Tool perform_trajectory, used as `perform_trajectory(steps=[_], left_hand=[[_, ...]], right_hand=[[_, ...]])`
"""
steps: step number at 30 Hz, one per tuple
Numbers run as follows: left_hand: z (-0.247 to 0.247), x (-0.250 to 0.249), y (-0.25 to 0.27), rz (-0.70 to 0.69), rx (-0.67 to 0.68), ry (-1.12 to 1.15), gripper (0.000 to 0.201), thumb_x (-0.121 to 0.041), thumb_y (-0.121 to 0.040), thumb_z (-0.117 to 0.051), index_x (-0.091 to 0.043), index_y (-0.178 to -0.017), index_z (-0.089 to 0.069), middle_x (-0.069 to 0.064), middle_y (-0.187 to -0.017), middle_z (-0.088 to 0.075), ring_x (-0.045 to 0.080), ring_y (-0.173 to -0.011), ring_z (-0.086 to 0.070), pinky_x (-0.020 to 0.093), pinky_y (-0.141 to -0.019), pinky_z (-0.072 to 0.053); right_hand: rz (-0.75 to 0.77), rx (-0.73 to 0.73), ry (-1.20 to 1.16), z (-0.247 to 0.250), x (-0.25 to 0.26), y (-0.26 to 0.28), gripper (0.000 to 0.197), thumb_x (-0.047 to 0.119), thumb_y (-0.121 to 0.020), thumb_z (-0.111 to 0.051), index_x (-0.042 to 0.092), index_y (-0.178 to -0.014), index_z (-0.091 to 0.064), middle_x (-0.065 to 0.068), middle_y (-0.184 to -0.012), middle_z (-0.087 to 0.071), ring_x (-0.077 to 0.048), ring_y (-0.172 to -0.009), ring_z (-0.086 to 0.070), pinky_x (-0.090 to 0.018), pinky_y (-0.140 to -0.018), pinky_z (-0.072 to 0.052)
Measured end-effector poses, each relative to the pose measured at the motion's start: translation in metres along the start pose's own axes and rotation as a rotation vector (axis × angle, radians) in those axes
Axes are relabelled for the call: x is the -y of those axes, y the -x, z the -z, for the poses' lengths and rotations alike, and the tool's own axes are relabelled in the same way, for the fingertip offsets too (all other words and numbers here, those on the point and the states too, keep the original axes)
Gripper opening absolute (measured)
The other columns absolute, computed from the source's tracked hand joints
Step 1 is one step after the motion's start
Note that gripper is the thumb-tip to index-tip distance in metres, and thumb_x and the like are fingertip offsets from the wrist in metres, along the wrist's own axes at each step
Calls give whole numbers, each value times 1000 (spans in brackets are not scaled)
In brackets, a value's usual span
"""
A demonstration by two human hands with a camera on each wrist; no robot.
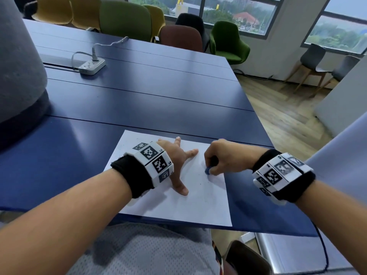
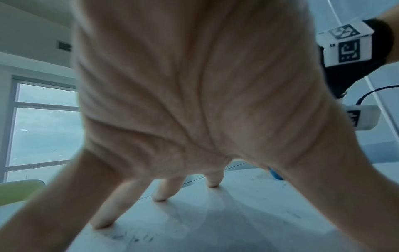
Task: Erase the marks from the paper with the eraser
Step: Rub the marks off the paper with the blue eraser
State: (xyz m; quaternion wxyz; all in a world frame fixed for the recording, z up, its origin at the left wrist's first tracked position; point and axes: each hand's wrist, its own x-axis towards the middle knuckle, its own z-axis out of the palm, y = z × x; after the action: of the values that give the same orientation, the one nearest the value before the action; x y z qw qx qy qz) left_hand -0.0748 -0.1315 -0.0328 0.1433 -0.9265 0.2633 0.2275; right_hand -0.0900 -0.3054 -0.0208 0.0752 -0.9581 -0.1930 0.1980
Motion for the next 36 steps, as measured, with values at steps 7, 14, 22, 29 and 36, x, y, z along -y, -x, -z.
perform_trajectory(steps=[7, 14, 22, 29, 36], left_hand=[[0, -2, 2, 0, 3, -4, 130, -81, -57, -69, -48, -150, 15, 13, -163, 12, 45, -141, -27, 48, -106, -35], [2, -2, 3, 2, 11, -14, 129, -79, -59, -70, -47, -150, 15, 14, -162, 13, 45, -142, -25, 48, -109, -33], [0, 1, 0, -10, -2, 9, 130, -82, -55, -70, -51, -149, 13, 13, -163, 9, 46, -138, -31, 45, -102, -40], [1, 2, 2, -8, 4, 30, 129, -81, -56, -71, -50, -149, 13, 12, -163, 11, 45, -141, -26, 46, -106, -36], [3, 0, 2, 11, 31, 36, 130, -79, -57, -72, -49, -150, 14, 13, -162, 14, 50, -142, -18, 50, -109, -31]], right_hand=[[32, 177, 1, -7, 8, 13, 11, 25, -81, -73, 16, -77, -68, 6, -68, -64, -3, -51, -56, -15, -49, -48], [54, 204, -56, -14, 7, 16, 8, 25, -80, -73, 18, -78, -69, -3, -74, -69, -31, -64, -65, -41, -59, -57], [20, -70, -155, -4, -2, -8, 9, 19, -76, -77, 14, -81, -71, 0, -73, -70, -10, -58, -59, -31, -58, -56], [22, 55, -127, -2, 1, -4, 7, 23, -79, -75, 17, -83, -73, 3, -79, -73, -12, -66, -62, -30, -65, -54], [56, 178, -130, -6, 0, 1, 7, 23, -81, -72, 18, -86, -73, 3, -83, -73, -9, -68, -60, -30, -72, -53]])
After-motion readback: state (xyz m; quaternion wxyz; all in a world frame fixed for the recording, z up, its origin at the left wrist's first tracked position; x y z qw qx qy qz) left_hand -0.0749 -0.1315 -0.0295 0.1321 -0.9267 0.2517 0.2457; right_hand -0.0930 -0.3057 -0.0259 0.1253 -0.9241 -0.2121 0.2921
